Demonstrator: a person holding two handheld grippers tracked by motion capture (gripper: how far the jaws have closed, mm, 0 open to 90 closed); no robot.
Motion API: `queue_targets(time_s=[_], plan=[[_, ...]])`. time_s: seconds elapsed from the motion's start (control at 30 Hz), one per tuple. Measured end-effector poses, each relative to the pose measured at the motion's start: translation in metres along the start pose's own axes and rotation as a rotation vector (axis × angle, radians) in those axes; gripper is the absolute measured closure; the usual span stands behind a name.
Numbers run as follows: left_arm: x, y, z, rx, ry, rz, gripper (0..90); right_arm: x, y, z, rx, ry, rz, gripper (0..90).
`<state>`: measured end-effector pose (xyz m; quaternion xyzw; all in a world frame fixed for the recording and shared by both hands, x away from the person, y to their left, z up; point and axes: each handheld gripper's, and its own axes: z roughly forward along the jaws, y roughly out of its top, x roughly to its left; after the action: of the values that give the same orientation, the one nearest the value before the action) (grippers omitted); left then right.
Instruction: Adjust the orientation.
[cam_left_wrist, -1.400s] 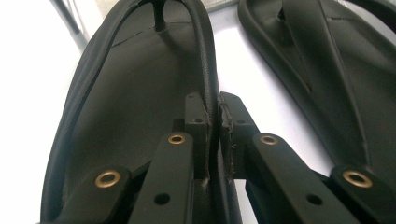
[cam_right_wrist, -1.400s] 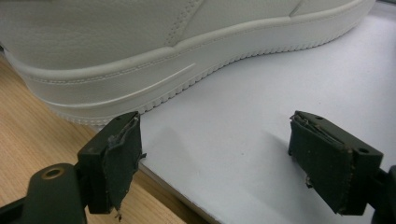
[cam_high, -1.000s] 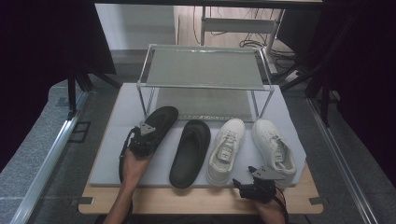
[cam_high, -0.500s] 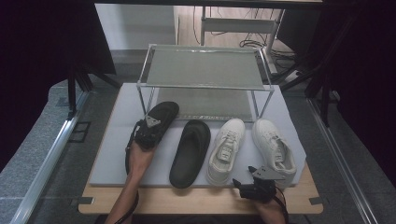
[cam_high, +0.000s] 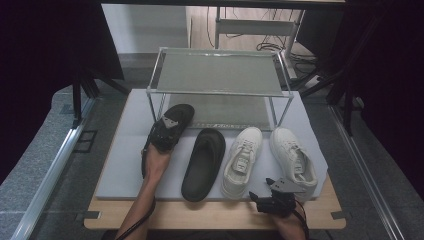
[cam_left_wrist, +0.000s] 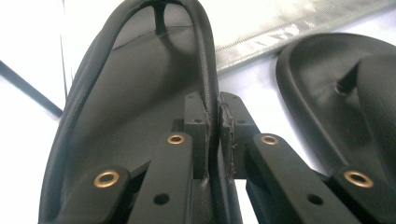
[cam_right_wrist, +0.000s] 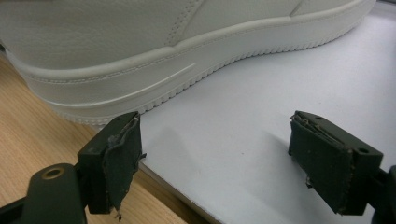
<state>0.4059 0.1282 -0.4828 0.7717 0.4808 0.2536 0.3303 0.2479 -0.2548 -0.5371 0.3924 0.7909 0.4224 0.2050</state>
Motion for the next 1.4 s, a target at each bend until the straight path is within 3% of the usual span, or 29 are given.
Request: queue_targets(time_s=[0.13, 0.33, 0.5, 0.67, 1.03, 1.2, 1.4], plan=[[-0.003, 0.006, 0.007, -0.004, 0.014, 0.005, 81.9, 0.000, 0.000, 0.000, 0.000, 0.000, 0.000, 17.5], [-0.006, 0.013, 0.013, -0.005, 0.001, 0.020, 80.1, 0.000, 0.000, 0.000, 0.000, 0.001, 0.000, 17.5], [-0.004, 0.015, 0.000, -0.050, -0.019, 0.008, 77.5, 0.000, 0.000, 0.000, 0.000, 0.002, -0.001, 17.5], [0.001, 0.011, -0.011, -0.057, -0.044, -0.004, 79.1, 0.000, 0.000, 0.000, 0.000, 0.002, -0.001, 17.5], [0.014, -0.019, -0.039, -0.075, -0.116, -0.059, 83.9, 0.000, 0.000, 0.000, 0.001, 0.001, -0.002, 17.5], [0.019, -0.042, -0.057, -0.076, -0.117, -0.069, 88.2, 0.000, 0.000, 0.000, 0.003, 0.001, 0.000, 17.5], [0.020, -0.064, -0.066, -0.063, -0.115, -0.075, 90.0, 0.000, 0.000, 0.000, 0.004, -0.001, -0.002, 17.5]])
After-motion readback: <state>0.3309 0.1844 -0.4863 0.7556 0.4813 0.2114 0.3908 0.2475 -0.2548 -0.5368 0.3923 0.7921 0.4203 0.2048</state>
